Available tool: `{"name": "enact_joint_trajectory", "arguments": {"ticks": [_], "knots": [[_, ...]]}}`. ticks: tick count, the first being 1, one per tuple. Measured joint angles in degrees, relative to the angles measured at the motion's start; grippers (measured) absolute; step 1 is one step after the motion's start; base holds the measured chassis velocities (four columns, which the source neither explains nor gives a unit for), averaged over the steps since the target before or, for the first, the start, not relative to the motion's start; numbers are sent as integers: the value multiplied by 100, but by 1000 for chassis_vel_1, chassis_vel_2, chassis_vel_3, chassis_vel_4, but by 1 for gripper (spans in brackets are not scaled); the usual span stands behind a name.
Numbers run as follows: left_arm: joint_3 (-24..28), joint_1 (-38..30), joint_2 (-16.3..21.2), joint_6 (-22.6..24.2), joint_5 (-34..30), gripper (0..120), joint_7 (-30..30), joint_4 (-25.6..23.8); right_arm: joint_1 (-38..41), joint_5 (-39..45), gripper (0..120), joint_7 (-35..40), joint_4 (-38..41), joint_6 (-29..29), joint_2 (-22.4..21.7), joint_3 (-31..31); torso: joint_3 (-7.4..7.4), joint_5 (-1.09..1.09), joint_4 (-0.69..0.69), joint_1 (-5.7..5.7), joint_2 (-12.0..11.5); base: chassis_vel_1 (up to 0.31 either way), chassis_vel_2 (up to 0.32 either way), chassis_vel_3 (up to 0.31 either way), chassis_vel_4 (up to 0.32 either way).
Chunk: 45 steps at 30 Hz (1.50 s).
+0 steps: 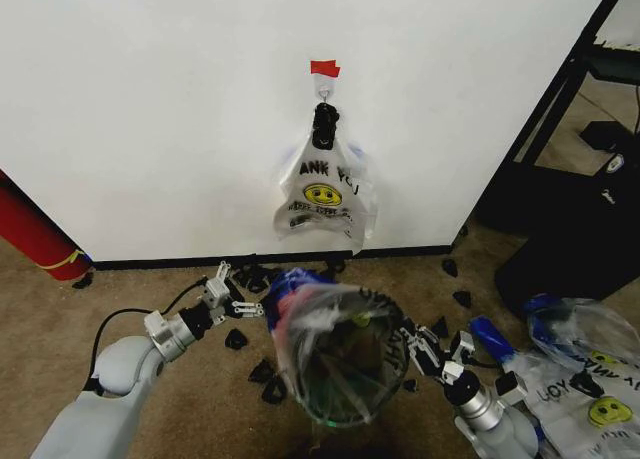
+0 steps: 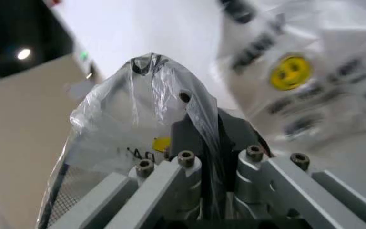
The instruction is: Pick up the garbage bag from the wall and place it over the trash bin.
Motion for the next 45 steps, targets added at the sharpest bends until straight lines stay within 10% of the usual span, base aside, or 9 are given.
{"name": "enact_joint_trajectory", "arguments": {"ticks": [8, 16, 24, 40, 45], "knots": [[104, 555, -228, -61, -143, 100, -2096, -1203, 14, 378, 2, 1581, 194, 390, 181, -361, 0, 2, 2, 0, 0, 0, 0, 0, 0], [977, 1492, -472, 126, 436, 88, -2190, -2773, -30, -244, 2, 2457, 540, 911, 380, -468, -1, 1, 1, 0, 0, 0, 0, 0, 0], [1948, 1813, -602, 413, 868, 58, -2332, -2715, -38, -679, 2, 2711, 697, 1212, 413, -479, -1, 0, 1, 0, 0, 0, 0, 0, 0], [3370, 460, -569, 3173, -365, 0, -5796, -2844, 75, -974, 2, 2180, 513, 1141, 388, -493, 0, 1, 0, 0, 0, 0, 0, 0, 0], [3560, 102, -632, 3489, -688, 0, -6406, -2842, 79, -1047, 2, 2153, 515, 1114, 403, -535, 0, 1, 0, 0, 0, 0, 0, 0, 0]]}}
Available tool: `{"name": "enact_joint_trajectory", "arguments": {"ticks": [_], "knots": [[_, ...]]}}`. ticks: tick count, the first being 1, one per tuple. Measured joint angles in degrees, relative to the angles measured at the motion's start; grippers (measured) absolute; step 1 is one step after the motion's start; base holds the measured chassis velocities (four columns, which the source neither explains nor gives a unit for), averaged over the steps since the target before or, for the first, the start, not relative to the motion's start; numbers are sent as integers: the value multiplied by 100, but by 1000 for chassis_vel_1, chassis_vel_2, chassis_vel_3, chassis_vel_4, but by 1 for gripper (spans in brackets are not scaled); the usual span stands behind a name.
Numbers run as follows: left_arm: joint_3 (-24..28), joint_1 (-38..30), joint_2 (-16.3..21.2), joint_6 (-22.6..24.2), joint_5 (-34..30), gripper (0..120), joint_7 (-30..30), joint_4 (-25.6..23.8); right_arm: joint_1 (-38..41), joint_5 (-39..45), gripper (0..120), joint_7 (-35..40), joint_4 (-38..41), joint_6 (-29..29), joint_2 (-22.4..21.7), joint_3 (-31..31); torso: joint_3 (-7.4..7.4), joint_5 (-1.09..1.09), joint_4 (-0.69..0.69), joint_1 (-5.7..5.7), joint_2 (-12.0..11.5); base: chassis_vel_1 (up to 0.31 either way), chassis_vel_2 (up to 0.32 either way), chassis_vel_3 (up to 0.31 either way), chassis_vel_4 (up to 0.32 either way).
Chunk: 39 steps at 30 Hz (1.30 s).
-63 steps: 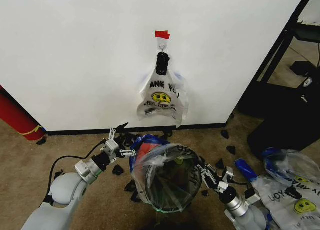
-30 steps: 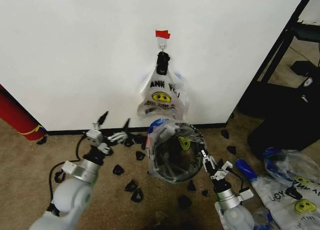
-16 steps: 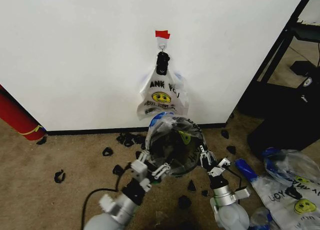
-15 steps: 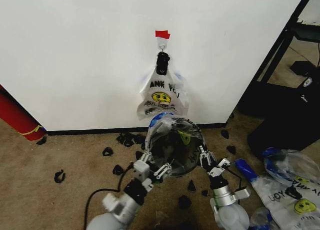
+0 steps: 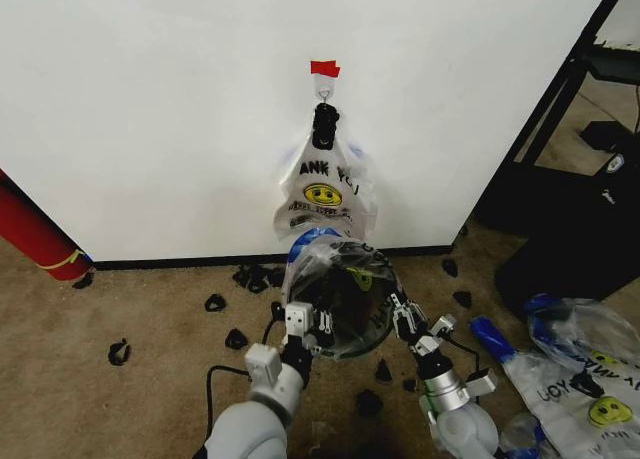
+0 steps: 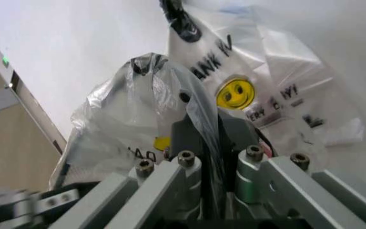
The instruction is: Pick up the garbage bag from the wall and place it over the trash bin.
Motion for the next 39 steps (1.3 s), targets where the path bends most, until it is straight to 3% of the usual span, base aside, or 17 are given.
{"name": "enact_joint_trajectory", "arguments": {"ticks": [12, 17, 25, 30, 39], "knots": [[775, -1218, -256, 70, -248, 0, -1337, 1011, 268, -123, 2, 32, -289, 22, 161, -102, 0, 0, 0, 0, 0, 0, 0, 0, 0], [1328, -1816, -427, 98, -426, 0, -1938, 1471, 376, -182, 2, 44, -415, 34, 239, -131, 0, 0, 0, 0, 0, 0, 0, 0, 0], [1657, -2491, -666, 120, -720, 0, -2372, 2112, 287, -218, 2, 27, -287, 35, 281, -100, 0, -1, 0, 0, 0, 0, 0, 0, 0], [1615, -2629, -748, 177, -742, 0, -2503, 2263, 188, -203, 2, 20, -182, 40, 248, -54, 0, -1, 0, 0, 0, 0, 0, 0, 0], [1502, -2388, -658, 238, -538, 0, -2511, 2017, 151, -192, 2, 20, -141, 80, 269, -32, 0, -1, 1, 0, 0, 0, 0, 0, 0]]}}
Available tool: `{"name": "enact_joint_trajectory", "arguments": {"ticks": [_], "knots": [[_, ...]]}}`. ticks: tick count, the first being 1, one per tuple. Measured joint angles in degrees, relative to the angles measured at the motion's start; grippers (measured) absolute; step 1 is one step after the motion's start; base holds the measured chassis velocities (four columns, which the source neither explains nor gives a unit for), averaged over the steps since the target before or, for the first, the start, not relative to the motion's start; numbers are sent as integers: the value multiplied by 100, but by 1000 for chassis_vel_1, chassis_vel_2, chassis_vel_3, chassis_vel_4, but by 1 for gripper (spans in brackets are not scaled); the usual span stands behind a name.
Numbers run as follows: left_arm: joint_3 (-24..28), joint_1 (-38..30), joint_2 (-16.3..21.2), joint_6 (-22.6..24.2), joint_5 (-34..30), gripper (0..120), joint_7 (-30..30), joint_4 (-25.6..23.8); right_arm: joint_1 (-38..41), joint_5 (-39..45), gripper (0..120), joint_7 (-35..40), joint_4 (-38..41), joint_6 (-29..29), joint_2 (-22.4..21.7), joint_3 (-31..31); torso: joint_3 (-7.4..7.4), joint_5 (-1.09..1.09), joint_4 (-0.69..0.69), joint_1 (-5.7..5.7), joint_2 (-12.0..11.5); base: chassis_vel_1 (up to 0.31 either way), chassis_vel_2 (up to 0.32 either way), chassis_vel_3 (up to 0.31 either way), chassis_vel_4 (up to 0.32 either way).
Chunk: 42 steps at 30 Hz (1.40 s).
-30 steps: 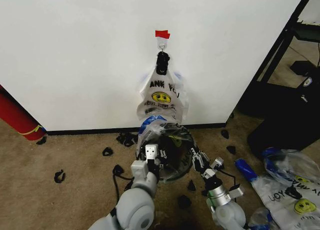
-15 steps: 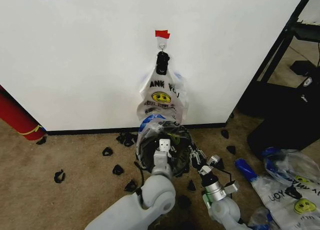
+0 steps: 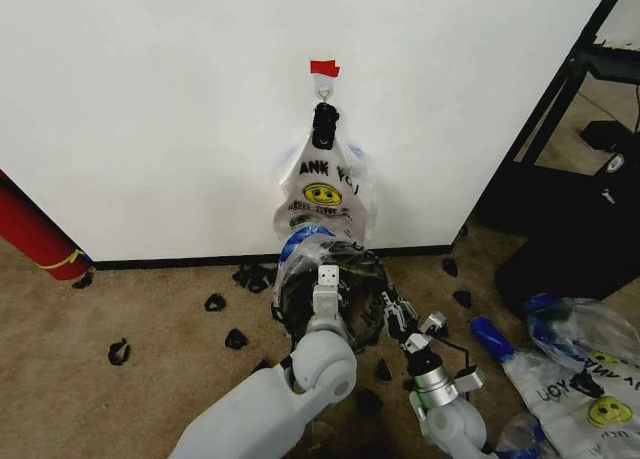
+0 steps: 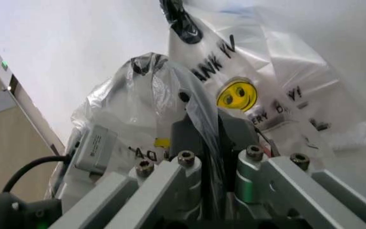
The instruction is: Pick up the garbage bag from the wall and place it over the trash bin.
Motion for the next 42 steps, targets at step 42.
{"name": "enact_joint_trajectory", "arguments": {"ticks": [42], "knots": [[-200, -27, 269, 83, 414, 0, 848, 469, -9, -110, 2, -511, -118, -69, 62, -170, 0, 0, -1, 0, 0, 0, 0, 0, 0]]}}
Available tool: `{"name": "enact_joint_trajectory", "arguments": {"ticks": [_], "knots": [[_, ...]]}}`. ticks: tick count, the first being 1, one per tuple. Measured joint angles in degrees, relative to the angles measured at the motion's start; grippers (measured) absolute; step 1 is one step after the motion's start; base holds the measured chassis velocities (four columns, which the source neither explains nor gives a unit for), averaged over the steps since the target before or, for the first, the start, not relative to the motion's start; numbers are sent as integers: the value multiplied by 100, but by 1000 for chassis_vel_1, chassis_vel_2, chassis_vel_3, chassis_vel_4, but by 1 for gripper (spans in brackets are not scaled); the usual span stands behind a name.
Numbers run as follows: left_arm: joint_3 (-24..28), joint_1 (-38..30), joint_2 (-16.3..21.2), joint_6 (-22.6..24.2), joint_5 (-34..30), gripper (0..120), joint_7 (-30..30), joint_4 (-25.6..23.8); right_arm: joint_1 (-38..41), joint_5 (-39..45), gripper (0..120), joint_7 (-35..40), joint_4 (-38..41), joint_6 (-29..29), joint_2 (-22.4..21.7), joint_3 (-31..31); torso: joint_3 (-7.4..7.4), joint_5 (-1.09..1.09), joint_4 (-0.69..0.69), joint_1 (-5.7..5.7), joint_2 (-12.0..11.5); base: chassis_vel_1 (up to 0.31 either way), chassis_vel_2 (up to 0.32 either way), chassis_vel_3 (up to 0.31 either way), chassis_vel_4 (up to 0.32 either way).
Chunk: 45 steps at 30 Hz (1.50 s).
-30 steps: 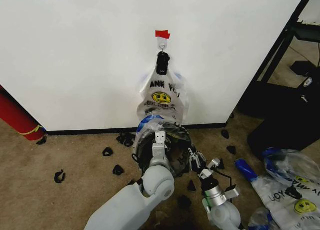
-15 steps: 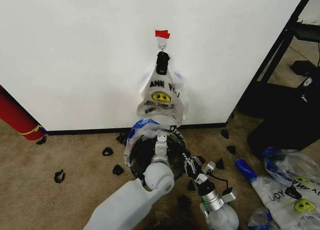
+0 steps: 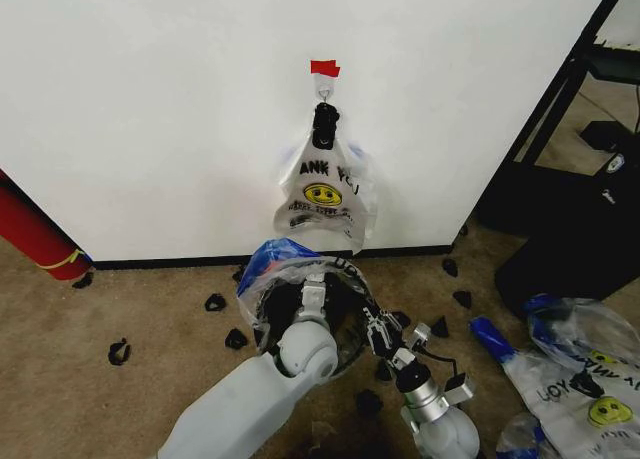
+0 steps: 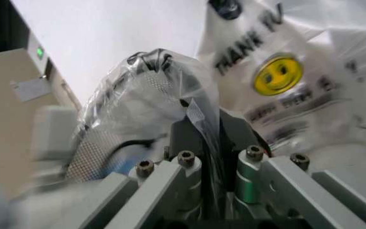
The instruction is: Pick up the garbage bag from the wall and place it over the trash bin.
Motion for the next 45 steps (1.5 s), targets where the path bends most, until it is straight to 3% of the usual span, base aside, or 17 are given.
{"name": "enact_joint_trajectory", "arguments": {"ticks": [11, 15, 17, 18, 19, 20, 21, 22, 24, 31, 33, 40, 45], "knots": [[-299, 1080, 508, -11, 343, 0, 658, -1329, 177, 496, 2, 615, -77, 7, 30, 9, 0, -1, 0, 0, 0, 0, 0, 0, 0], [-643, 2006, 978, -472, 803, 0, 1437, -2239, 184, 645, 2, 720, -73, -33, 19, 1, 0, -1, 1, -1, 0, 0, 0, 0, 0], [-763, 2174, 1062, -597, 854, 0, 1643, -2400, 190, 711, 2, 719, -55, -65, 20, -1, 0, -1, 0, -1, 0, 0, 0, 0, 0], [-930, 2380, 1158, -740, 950, 2, 1889, -2574, 195, 789, 2, 722, -24, -105, 20, -2, 0, 1, 1, -1, 1, 0, 0, 0, 0], [-1136, 2589, 1259, -880, 1084, 5, 2066, -2751, 202, 955, 2, 852, -62, -119, -1, 88, 0, 5, 12, -2, 0, 0, 0, 0, 0], [-1328, 2769, 1338, -997, 1212, 10, 2237, -2852, 227, 1056, 2, 891, -55, -119, -24, 130, -1, -6, -3, -2, 1, 0, 0, 0, 0], [-1442, 2903, 1387, -1098, 1292, 15, 2386, -2969, 225, 1087, 2, 912, -65, -134, -23, 122, -1, -12, 2, -1, 1, -59, -8, 23, -26], [-1519, 3002, 1434, -1165, 1326, 20, 2494, -3052, 217, 1102, 2, 920, -93, -135, -33, 136, 0, 3, -3, -1, 1, -59, 23, 4, -26], [-1576, 3057, 1462, -1209, 1335, 23, 2569, -3085, 216, 1098, 2, 916, -108, -140, -35, 132, 0, 5, -2, 0, 1, 0, 0, 0, 0], [-1884, 3223, 1417, -1546, 1341, 52, 2861, -3026, 210, 816, 2, 698, -300, -37, 82, 130, 0, 0, 0, 0, 1, 0, 0, 0, 0], [-1929, 3269, 1428, -1574, 1357, 54, 2882, -3022, 216, 775, 2, 684, -326, -9, 95, 150, 0, 0, -1, 0, 1, 0, 0, 0, 0], [-2311, 3649, 1491, -1654, 1401, 82, 2995, -3078, 252, 678, 2, 580, -401, 98, 133, 261, 0, 0, 0, 0, 1, 0, 0, 0, 0], [-2380, 3842, 1628, -1629, 1633, 97, 2977, -2859, 251, 736, 2, 577, -291, 106, 81, 342, 0, 0, 1, 0, 1, 0, 0, 0, 0]]}}
